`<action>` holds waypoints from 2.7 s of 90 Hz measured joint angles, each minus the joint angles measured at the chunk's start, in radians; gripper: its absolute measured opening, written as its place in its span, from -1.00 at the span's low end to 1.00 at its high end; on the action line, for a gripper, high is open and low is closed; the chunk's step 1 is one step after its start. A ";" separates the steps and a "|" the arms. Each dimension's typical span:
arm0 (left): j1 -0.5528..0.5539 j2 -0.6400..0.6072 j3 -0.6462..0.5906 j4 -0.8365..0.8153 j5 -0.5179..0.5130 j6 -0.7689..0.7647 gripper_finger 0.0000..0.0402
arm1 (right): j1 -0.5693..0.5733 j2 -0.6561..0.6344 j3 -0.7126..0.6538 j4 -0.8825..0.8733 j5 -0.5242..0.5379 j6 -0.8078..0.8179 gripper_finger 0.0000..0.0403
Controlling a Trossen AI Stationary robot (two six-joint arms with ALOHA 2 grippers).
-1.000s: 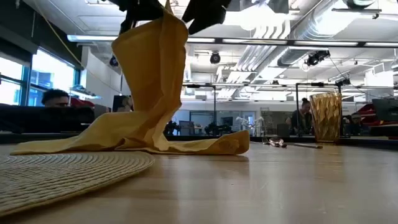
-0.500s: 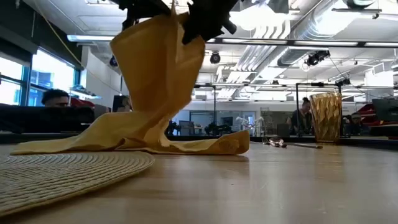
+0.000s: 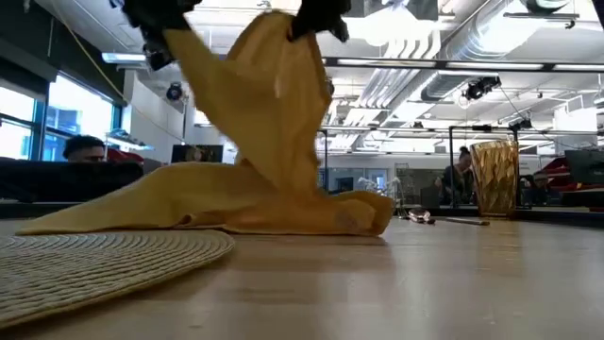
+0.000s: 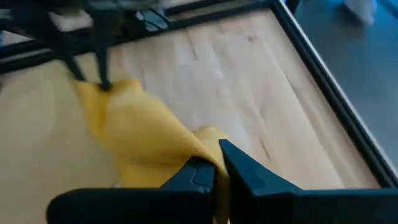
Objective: Set table place
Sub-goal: Fold the yellow napkin
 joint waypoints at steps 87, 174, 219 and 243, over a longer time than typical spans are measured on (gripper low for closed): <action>-0.024 0.233 0.027 0.584 -0.333 0.485 -0.06 | -0.024 0.000 -0.023 -0.007 -0.283 0.103 -1.00; 0.006 0.274 0.370 0.336 -0.439 0.442 -1.00 | 0.008 -0.043 -0.005 -0.338 -0.193 0.040 -0.06; 0.056 0.274 0.616 0.117 -0.424 0.511 -1.00 | 0.206 -0.099 -0.544 0.256 0.121 0.306 0.08; 0.033 0.274 0.620 0.100 -0.397 0.490 -1.00 | 0.127 -0.099 -0.751 0.577 0.134 0.330 -0.55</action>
